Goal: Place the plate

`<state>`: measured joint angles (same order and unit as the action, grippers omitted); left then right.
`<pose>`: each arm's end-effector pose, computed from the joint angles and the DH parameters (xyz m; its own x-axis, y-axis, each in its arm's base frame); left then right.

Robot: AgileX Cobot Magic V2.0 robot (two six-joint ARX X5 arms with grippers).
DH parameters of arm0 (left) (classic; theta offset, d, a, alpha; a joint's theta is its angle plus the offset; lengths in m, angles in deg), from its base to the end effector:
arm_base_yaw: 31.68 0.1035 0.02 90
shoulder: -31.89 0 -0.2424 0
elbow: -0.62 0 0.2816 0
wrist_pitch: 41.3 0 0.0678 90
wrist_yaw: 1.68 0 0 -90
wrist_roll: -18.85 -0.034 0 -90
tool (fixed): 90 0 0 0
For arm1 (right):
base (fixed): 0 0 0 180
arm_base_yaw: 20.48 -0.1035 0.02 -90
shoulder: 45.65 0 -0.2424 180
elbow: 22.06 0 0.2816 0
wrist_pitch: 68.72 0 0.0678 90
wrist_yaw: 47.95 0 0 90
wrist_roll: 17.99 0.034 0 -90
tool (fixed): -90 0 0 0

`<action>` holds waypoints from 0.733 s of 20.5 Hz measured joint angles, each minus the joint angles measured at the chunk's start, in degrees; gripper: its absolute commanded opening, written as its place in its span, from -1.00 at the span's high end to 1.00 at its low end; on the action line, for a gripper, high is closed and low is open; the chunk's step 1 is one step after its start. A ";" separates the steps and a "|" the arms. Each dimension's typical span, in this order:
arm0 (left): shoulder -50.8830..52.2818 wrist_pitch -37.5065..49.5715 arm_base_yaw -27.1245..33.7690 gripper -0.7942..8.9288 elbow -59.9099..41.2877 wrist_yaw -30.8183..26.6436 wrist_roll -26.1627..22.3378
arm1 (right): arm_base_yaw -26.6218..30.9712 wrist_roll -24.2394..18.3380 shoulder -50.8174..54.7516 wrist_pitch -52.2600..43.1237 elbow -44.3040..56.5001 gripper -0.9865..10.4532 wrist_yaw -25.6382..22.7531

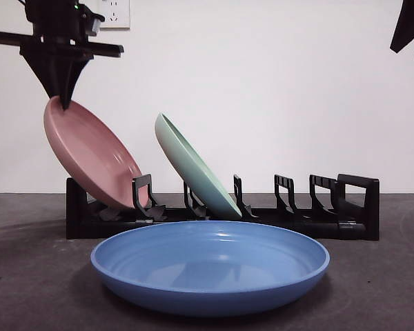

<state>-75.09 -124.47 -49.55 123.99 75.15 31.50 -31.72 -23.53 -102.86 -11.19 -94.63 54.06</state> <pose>0.3838 -0.1156 0.3221 0.4353 0.0990 -0.8948 0.0166 0.9929 0.1180 0.2293 0.0528 0.3140 0.6705 0.3454 -0.6566 -0.4039 0.9123 0.0675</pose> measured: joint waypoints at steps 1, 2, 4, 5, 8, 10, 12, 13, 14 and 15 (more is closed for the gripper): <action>-0.02 -1.05 0.00 0.81 1.11 -0.24 0.00 | 0.00 0.00 0.00 0.00 0.00 0.44 0.00; -0.02 -2.14 0.00 0.81 2.47 -0.72 -0.02 | 0.00 0.00 0.00 0.00 0.00 0.44 0.00; -0.02 -4.15 -0.09 0.81 5.60 -3.32 -0.13 | 0.00 0.00 0.00 0.00 0.00 0.44 0.00; -0.02 -5.20 -0.15 0.81 7.39 -4.85 -0.66 | 0.00 0.00 0.00 0.00 0.00 0.44 0.00; -0.02 -8.94 -0.22 0.81 11.65 -8.33 -1.75 | 0.00 0.00 0.00 0.02 0.00 0.44 0.00; -0.02 -10.14 -0.22 0.81 13.22 -11.43 -2.58 | 0.00 0.00 0.00 0.00 0.00 0.44 0.00; 0.13 -10.14 -0.20 0.81 13.70 -13.27 -2.97 | 0.00 0.00 0.00 0.00 0.00 0.44 0.00; 0.22 -10.16 -0.20 0.81 13.75 -13.62 -3.13 | 0.00 0.00 0.00 0.02 0.00 0.44 0.00; 0.35 -10.16 -0.13 0.81 13.75 -13.68 -3.39 | 0.00 0.00 0.00 0.02 0.00 0.44 0.00; 0.55 -10.19 -0.02 0.81 13.75 -13.70 -3.72 | 0.00 0.00 0.00 0.00 0.00 0.44 0.00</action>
<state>-74.54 -134.66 -49.57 137.73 61.45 27.78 -31.72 -23.53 -102.86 -11.19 -94.63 54.06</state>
